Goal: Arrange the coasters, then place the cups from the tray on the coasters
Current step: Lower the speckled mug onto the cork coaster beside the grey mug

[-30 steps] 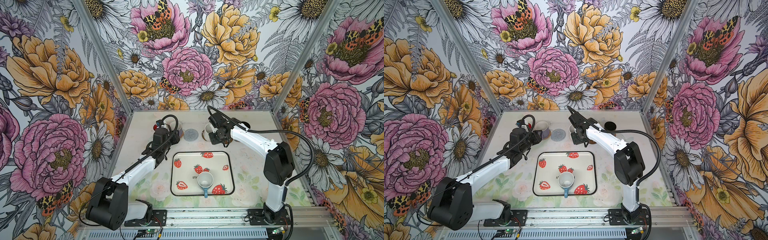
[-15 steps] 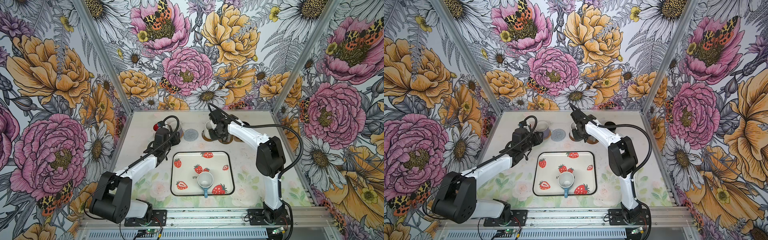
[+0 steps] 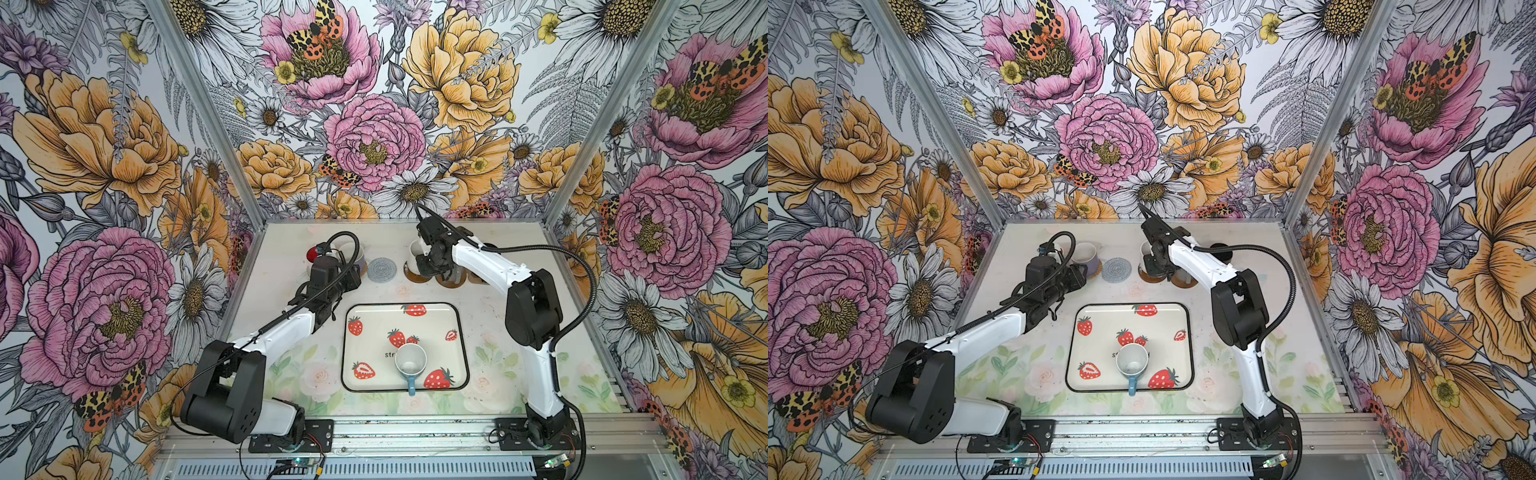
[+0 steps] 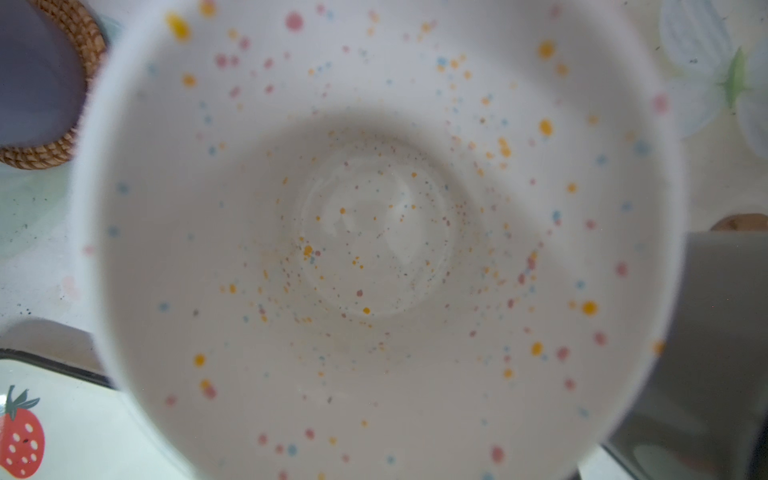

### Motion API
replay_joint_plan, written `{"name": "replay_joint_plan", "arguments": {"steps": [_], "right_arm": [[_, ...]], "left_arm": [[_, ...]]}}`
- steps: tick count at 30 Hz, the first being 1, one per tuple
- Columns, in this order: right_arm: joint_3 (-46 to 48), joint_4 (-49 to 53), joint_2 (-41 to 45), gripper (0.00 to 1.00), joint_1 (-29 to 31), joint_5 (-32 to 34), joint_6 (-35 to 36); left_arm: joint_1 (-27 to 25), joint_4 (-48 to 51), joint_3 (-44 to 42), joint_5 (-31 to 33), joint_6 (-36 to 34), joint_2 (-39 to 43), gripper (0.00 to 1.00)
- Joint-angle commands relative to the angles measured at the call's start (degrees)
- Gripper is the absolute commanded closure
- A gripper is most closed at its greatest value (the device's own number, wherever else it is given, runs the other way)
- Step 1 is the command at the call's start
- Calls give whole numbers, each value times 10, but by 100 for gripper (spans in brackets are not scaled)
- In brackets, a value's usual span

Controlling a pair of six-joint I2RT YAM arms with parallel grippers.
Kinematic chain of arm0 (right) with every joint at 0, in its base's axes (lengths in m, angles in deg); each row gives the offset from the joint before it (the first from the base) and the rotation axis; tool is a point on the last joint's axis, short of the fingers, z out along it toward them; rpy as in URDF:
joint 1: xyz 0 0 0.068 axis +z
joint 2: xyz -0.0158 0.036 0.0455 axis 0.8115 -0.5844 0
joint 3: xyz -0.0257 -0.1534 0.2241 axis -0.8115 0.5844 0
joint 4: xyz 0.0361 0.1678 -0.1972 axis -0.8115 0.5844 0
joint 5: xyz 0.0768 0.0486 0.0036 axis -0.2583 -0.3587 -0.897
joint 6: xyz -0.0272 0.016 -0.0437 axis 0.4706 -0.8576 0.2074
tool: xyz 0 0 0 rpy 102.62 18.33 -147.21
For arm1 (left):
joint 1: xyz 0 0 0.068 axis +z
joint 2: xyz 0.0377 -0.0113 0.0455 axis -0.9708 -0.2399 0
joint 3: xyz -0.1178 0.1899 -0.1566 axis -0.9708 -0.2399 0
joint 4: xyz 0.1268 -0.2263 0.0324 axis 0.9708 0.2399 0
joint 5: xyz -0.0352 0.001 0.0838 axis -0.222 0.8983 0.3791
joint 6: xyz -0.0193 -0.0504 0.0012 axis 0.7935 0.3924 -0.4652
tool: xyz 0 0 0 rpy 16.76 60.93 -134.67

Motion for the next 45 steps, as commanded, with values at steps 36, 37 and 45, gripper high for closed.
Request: {"name": "replay_joint_plan", "arguments": {"steps": [36,37,45], "right_arm": [[-53,-35,-37,100,-8,22,25],[-52,-35,-38,100,-8,22,26],[-52,-32,-42,100,-8,25,28]], "left_arm": [[8,-16,25,-21,-8,-18,45],[9,-15,25,-22,-8,-18,45],[9,-15,25,-24,-8,-20,45]]}}
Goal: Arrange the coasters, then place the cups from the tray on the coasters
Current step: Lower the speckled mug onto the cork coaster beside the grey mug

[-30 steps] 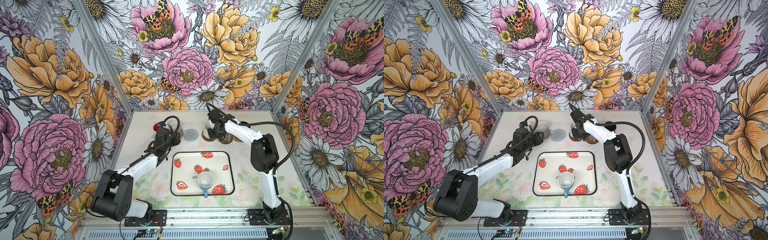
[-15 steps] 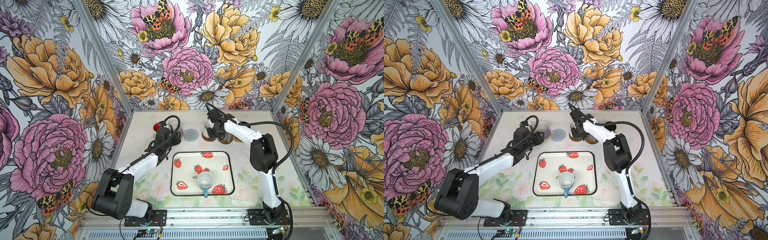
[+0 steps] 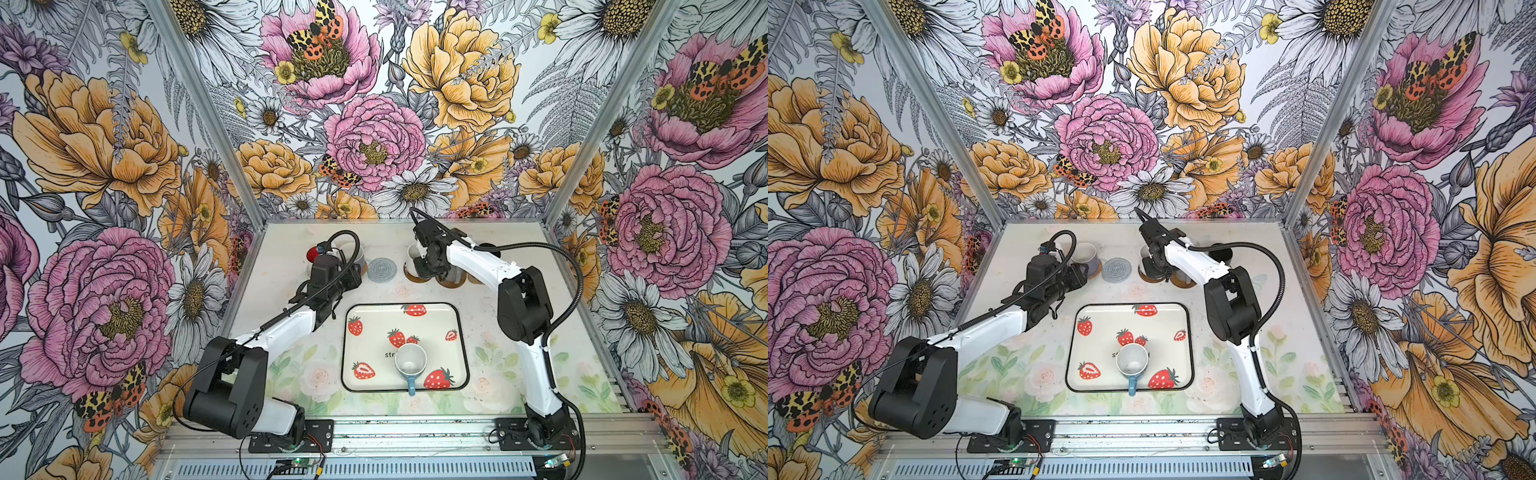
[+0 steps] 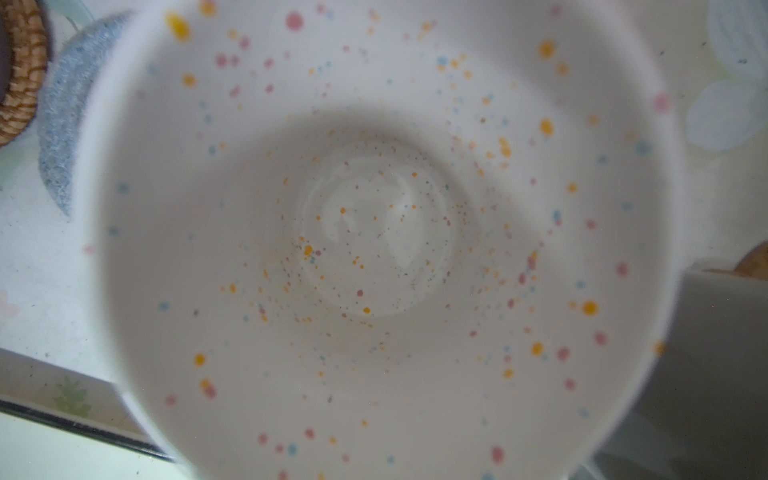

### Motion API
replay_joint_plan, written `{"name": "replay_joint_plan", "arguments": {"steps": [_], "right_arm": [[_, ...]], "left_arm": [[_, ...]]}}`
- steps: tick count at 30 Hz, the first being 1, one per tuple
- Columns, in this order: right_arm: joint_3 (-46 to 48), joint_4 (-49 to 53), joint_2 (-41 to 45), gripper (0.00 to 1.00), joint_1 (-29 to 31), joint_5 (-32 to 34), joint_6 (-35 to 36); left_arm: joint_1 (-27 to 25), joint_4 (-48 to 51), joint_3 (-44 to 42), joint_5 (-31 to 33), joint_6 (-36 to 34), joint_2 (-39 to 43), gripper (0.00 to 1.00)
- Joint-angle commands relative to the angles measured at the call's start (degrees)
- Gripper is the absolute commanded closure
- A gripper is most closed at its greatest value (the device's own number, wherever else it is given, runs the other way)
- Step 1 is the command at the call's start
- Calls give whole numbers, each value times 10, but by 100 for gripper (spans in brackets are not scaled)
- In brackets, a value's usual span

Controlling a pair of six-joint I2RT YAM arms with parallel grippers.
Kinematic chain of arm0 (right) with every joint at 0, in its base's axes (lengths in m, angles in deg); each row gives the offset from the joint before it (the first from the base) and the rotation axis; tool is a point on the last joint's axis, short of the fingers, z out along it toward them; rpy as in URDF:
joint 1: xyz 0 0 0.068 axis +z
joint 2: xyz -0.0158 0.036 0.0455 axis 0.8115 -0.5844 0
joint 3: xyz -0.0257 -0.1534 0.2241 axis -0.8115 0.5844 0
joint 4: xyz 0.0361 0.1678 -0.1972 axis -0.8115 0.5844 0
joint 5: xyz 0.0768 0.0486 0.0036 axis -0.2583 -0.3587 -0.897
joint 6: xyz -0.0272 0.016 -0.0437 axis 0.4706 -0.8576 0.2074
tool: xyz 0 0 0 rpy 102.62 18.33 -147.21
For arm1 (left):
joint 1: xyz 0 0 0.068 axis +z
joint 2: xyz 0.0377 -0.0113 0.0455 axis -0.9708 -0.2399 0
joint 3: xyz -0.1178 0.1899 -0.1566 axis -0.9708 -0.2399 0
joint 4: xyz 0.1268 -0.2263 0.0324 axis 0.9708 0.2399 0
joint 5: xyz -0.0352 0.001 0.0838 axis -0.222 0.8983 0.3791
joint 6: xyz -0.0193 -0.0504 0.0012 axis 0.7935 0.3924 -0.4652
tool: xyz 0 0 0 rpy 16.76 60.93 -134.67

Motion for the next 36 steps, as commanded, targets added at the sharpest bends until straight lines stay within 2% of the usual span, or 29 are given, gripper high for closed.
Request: {"name": "replay_joint_plan", "arguments": {"steps": [1,16,18,23,28,36], "right_arm": [[-28,-31,1,100,-5,17,8],[-28,-28,-3,100,-5,12,10],[-27,-27,-3,91,-5,12,10],[-27,-25,-3,79,-5,11,10],[-27,-24,-4,77,-6,10,9],[-22,-23,2,61,-6,11,8]], "left_arm": [[6,-11,17,-13,-7,-8,46],[6,-9,18,-14,-8,-8,45],[6,-9,19,-15,-7,-8,46],[6,-8,17,-17,-8,-5,46],[6,-7,17,-15,-8,-3,46],[6,-6,16,-16,-8,2,46]]}}
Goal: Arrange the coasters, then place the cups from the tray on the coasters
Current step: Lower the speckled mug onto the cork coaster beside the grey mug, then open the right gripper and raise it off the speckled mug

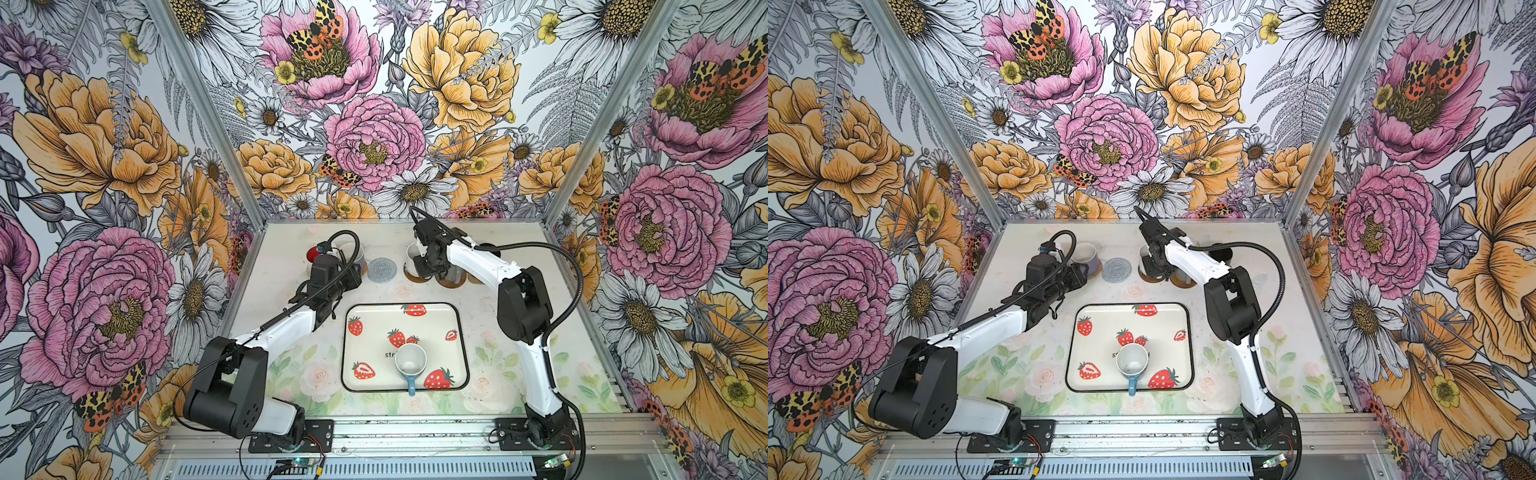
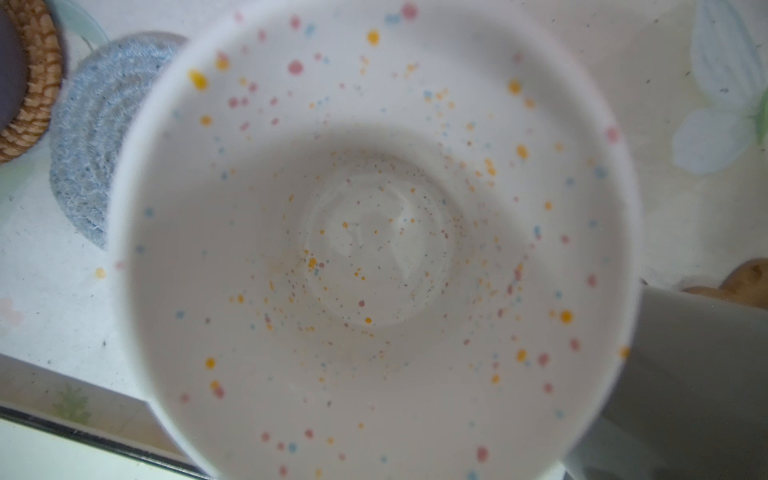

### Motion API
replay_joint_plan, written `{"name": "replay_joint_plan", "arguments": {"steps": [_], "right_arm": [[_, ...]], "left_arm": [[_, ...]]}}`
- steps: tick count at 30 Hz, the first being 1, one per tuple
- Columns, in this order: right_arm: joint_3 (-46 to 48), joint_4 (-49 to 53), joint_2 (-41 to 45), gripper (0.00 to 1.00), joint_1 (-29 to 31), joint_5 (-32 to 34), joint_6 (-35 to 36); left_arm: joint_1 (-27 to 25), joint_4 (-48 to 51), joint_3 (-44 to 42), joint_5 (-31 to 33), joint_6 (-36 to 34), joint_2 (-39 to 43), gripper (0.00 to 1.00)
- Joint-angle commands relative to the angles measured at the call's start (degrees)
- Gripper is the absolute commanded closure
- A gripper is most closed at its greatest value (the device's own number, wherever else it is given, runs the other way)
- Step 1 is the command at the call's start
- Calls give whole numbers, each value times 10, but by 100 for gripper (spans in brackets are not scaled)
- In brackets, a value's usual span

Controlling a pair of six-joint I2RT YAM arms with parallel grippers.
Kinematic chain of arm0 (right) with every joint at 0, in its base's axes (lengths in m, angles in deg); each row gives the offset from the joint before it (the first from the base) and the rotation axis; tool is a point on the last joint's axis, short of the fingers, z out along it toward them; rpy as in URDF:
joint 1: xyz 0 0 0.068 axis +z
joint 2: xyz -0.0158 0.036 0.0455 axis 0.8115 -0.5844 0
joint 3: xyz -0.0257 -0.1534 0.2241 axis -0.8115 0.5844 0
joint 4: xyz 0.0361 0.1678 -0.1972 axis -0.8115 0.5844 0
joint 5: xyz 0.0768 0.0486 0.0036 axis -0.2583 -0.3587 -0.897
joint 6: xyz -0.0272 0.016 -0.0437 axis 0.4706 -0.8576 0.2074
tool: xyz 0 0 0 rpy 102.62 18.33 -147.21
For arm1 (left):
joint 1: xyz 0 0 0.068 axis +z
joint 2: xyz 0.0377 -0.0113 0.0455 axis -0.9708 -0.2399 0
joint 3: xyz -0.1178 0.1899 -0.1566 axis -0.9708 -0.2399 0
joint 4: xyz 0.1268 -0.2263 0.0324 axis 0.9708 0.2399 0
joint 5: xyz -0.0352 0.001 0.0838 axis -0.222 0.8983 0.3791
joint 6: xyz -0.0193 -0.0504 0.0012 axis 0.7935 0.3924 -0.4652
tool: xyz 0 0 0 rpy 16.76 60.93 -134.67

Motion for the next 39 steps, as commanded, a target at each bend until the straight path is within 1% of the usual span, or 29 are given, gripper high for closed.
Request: {"name": "replay_joint_plan", "arguments": {"steps": [1,6,13,21,30,39], "right_arm": [[-15,-14,5,59,-6,9,-2],[-5,-14,16,54,-6,5,-5],[17,-15,40,51,-6,-11,-14],[33,-15,66,48,-5,-20,-21],[76,-16,103,47,1,-23,-31],[132,-19,173,47,13,0,-35]], "left_arm": [[5,-5,16,-12,-8,3,46],[5,-4,15,-12,-7,6,46],[6,-1,13,-13,-6,13,46],[4,4,5,-10,-7,34,46],[5,17,-10,-1,-8,78,46],[2,38,-25,8,-10,130,45]]}}
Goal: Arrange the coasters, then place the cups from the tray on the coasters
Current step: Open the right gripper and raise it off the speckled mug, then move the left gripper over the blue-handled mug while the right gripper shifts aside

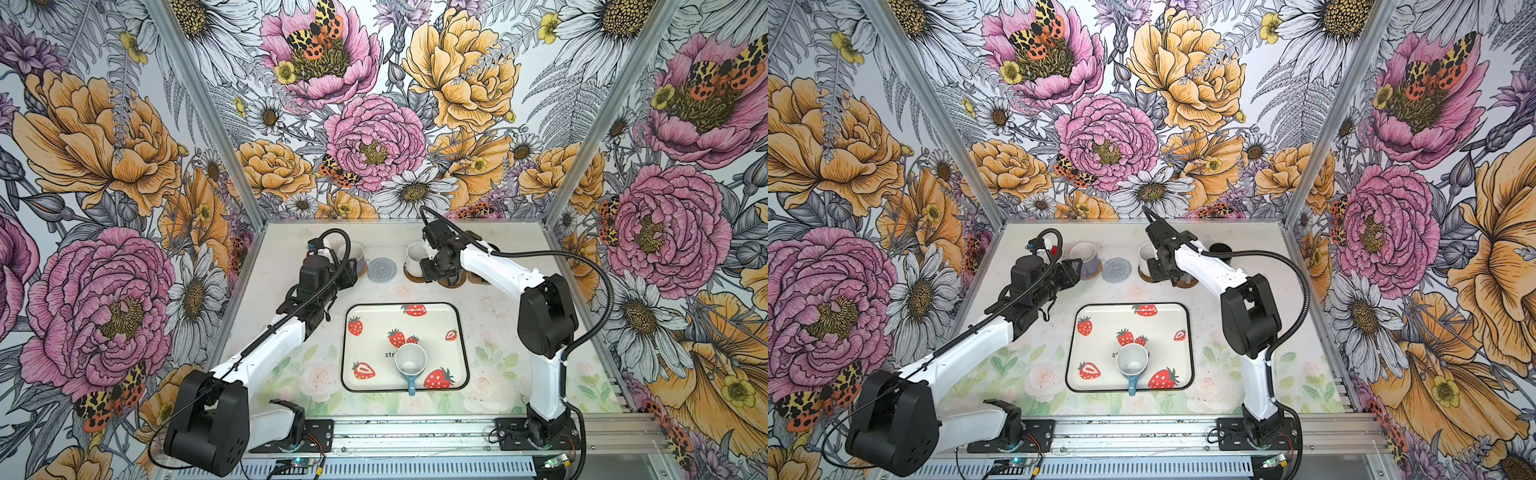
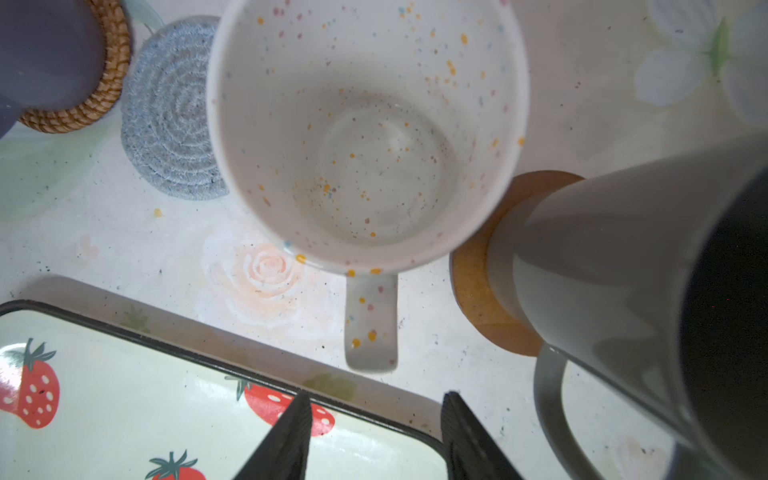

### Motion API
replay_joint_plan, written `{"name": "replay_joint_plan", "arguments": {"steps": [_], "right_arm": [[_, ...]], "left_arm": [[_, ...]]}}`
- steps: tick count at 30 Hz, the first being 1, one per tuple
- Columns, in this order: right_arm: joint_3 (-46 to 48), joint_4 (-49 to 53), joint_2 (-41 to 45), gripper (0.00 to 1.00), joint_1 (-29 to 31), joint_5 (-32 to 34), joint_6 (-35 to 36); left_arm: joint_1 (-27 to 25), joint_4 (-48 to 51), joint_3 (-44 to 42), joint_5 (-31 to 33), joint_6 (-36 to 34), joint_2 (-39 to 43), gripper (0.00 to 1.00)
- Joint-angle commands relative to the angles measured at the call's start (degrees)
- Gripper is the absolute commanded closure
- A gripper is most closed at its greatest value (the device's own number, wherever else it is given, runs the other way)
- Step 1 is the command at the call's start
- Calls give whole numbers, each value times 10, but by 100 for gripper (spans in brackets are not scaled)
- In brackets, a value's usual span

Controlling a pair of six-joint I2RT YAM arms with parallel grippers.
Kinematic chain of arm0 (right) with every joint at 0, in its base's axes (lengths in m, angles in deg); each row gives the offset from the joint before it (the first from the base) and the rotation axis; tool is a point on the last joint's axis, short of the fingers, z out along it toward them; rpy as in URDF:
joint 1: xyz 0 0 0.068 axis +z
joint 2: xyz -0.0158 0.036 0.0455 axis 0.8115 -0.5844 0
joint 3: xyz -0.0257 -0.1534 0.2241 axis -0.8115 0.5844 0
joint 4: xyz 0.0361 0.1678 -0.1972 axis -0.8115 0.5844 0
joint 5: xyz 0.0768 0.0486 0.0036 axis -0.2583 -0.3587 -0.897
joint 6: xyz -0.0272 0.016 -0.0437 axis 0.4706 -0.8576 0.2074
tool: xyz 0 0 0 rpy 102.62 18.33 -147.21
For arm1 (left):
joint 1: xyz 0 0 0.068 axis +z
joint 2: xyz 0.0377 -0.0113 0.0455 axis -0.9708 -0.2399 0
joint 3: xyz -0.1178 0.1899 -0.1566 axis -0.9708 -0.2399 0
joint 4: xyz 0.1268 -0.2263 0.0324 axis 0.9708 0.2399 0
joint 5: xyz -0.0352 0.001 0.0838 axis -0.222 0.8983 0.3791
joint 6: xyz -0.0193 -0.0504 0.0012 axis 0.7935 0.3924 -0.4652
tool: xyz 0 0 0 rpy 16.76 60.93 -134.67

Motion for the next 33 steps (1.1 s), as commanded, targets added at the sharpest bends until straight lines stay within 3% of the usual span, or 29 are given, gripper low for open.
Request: {"name": "replay_joint_plan", "arguments": {"steps": [1,9,16,24,28,31,33], "right_arm": [[16,-9,57,47,8,19,-8],[26,-55,138,45,11,57,-36],[24,-166,205,44,12,35,-88],[247,-401,322,44,19,-14,-209],[323,-426,356,44,20,-11,-232],[337,-428,371,44,20,-7,-233],[345,-436,381,44,20,-13,-234]], "left_arm": [[1,12,-12,8,-10,30,45],[-15,14,-14,0,-4,54,44],[-51,22,3,-9,-3,81,44],[-117,90,57,8,-1,104,43],[-162,167,106,47,-21,105,43],[-191,239,161,61,-43,115,43],[-223,286,197,104,-56,133,42]]}}
